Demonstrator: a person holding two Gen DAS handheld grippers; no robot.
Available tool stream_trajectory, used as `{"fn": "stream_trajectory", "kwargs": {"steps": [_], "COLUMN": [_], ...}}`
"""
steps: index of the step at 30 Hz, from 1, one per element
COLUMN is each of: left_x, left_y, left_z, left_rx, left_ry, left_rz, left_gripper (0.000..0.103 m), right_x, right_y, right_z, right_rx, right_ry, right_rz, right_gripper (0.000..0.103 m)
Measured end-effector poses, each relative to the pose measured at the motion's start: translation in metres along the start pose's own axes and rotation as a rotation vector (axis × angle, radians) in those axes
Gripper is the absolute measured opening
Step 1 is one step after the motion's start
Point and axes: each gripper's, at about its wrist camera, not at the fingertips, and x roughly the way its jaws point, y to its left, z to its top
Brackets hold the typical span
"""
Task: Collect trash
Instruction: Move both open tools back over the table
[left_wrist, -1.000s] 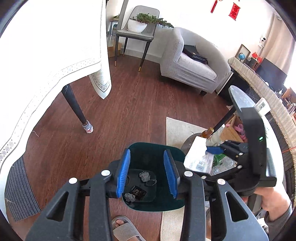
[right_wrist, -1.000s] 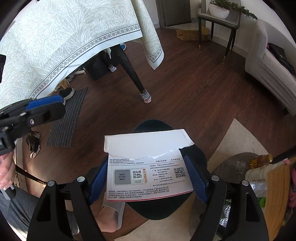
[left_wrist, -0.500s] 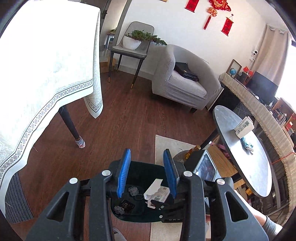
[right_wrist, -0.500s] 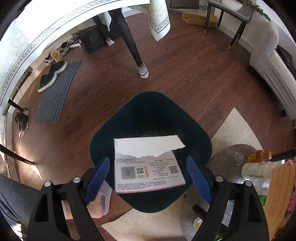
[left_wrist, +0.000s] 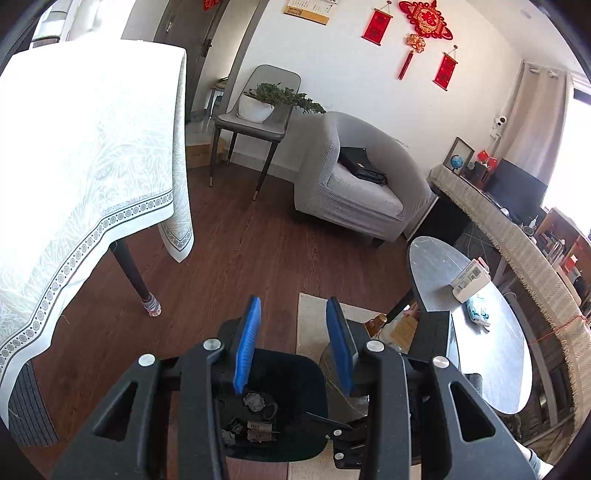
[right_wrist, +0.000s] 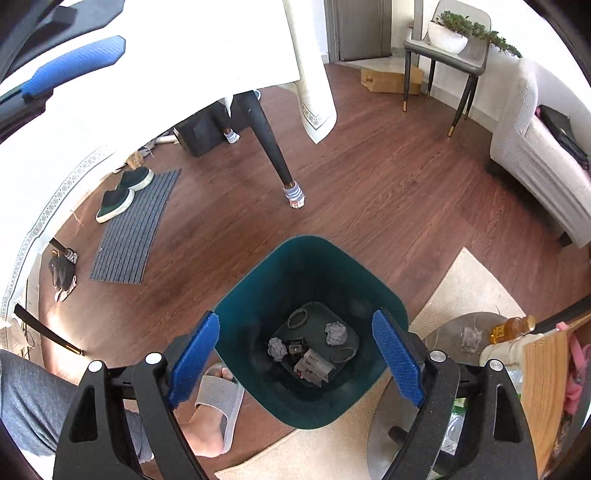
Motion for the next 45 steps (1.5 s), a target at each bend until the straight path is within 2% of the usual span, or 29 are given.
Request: {"fn": "stream_trajectory", "kwargs": {"steps": [5,10,15,34,43,45], "left_x": [0.001,0.003,0.012,0.076,0.106,0.11], "left_y": [-0.014,-0.033,-0.06,-0.181,-0.213,-0.217], "left_z": [0.004,0.007,0.007,-0.009,-0.009,-0.009], "left_rx": [0.038,0.051,0.069,0.163,0.191,0.195], "left_ry": [-0.025,-0.057,-0.066,-0.009,0.02,0.023], "left_rz": [0.008,-0.028,-0.072,-0.207,-0.246,-0.249], "left_gripper": [0.039,0.039,0.043,0.053,0.058,0.058], "right_x": [-0.033,-0.064,-0.094,-0.174,-0.212,-0.215], "right_y": [-0.01,-0.025,-0.05,-0.159,-0.219,-0.233], "right_z": [-0.002,-0.005,-0.015,-0.097,-0.125,-0.128], "right_rx": [-0.008,0.001,0.041,0.218,0.373,0.409], "right_ry": [-0.08,-0.146,-0.208,-0.289,-0.35,-0.352], "right_rz": [-0.009,-0.028,-0.048,-0.168,-0.222,-0.222], "right_gripper": [0.075,0.069,0.068,0.068,0.068,0.066]}}
